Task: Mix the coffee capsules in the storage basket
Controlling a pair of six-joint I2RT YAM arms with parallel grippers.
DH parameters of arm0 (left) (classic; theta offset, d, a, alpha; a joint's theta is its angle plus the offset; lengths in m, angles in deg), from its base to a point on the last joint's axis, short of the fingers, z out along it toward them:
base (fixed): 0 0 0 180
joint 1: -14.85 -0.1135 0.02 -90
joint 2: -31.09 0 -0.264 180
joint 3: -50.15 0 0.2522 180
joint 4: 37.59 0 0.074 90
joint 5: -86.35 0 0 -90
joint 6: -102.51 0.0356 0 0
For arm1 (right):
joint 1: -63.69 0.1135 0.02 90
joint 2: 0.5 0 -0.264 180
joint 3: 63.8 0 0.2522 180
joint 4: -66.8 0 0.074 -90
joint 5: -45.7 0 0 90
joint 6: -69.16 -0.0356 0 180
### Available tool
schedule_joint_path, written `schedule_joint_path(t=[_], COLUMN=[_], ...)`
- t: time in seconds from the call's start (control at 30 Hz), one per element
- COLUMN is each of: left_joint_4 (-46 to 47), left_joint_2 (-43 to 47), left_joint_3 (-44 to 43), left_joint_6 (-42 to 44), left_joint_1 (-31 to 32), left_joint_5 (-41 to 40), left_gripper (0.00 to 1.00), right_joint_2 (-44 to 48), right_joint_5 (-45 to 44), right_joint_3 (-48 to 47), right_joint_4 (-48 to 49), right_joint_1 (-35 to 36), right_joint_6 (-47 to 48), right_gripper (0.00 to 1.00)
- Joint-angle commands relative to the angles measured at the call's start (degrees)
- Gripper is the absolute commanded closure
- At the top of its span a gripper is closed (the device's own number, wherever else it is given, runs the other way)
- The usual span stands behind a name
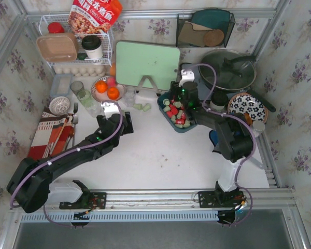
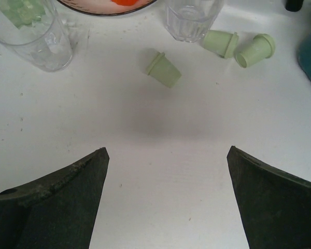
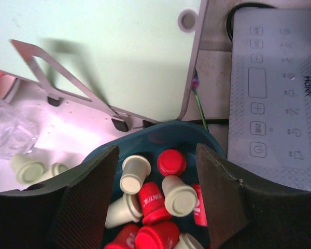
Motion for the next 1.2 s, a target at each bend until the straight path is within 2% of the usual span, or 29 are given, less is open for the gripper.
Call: schedule_joint_path(t=[0.0,0.07,0.17,0.33,0.47,0.7,1.03,1.07,1.17], left_joint_4=[0.31,0.07,-1.06,-3.22,-3.96,-9.55,-12.74,-12.56,-12.39], left_joint_2=[-3.19,-5.37,-8.43,-15.06,-20.79,-30.79,-37.53,-38.05,-39.27], left_joint_3=[-2.57,-3.93,-6.7,-11.52,-15.95,-26.39,-31.53,-31.84,-32.83], left_joint_6=[-0.58,-0.53,-0.45,-0.57,-0.46,0.15,-1.27,-1.23,-1.24], left_joint_1=[-3.4,-5.21,-7.61,-9.79,-10.58,-13.1,-15.24,-15.5,-16.34], left_joint_5=[4.79,6.78,9.05,11.04,11.12,11.57,12.38,12.85,14.64], left_gripper=[0.01,0.02,0.09,0.1,0.1,0.1,0.11,0.11,0.22], right_joint_2=[7.18,11.42,17.86,29.61,35.5,37.41,37.93,37.93,37.77], right_joint_5=[3.26,4.53,6.08,5.27,5.04,6.46,7.68,7.83,8.32], right_joint_3=[2.91,5.34,10.19,22.26,25.76,25.98,25.99,25.99,26.02], right_joint_4=[-6.28,-9.08,-12.67,-12.94,-11.89,-11.71,-11.85,-11.78,-11.78], right_joint_1=[-0.01,0.12,0.43,0.63,0.63,0.59,0.62,0.63,0.63], right_joint_6=[0.56,0.27,-0.08,-0.08,0.07,0.6,0.5,0.5,0.49], right_gripper=[0.33,0.33,0.34,0.35,0.35,0.36,0.35,0.35,0.35])
